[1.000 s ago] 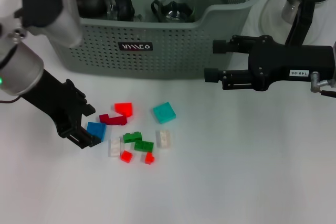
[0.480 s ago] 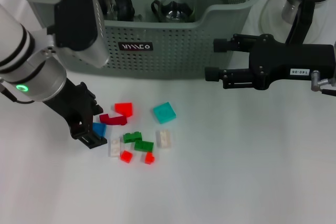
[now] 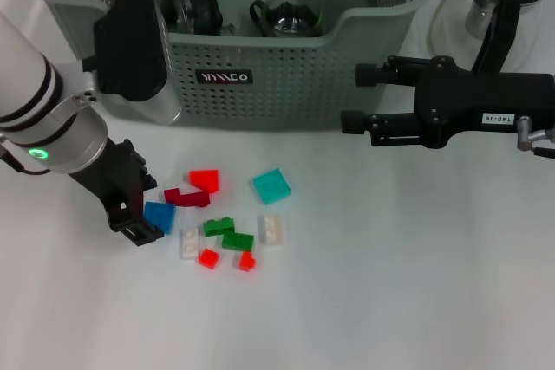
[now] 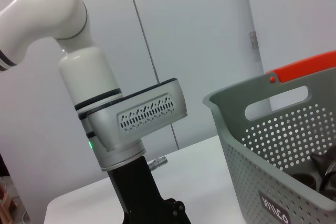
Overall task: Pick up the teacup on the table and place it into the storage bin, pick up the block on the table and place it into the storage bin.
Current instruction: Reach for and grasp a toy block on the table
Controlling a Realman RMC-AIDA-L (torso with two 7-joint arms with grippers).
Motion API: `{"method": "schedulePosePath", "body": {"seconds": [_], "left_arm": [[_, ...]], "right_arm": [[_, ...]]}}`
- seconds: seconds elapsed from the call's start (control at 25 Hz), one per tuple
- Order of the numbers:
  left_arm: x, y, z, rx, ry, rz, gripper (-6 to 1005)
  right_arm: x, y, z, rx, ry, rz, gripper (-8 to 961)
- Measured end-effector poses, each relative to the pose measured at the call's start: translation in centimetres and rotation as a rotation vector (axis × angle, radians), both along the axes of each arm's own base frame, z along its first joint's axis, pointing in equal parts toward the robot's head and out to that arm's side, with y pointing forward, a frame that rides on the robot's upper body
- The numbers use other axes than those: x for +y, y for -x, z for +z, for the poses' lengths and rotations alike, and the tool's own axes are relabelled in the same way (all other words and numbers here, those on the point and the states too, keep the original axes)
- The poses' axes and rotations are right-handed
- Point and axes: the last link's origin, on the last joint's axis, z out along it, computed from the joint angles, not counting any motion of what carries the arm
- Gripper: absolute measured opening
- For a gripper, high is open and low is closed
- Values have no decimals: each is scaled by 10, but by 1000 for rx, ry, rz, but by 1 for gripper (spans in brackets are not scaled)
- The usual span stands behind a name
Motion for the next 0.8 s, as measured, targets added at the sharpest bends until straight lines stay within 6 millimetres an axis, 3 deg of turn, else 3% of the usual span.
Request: {"method": "schedulePosePath", "body": {"seconds": [0.8], "left_arm": [[-3, 10, -5, 26, 17, 29, 646]], "right_arm": [[3, 2, 0, -3, -1, -6, 850]]}}
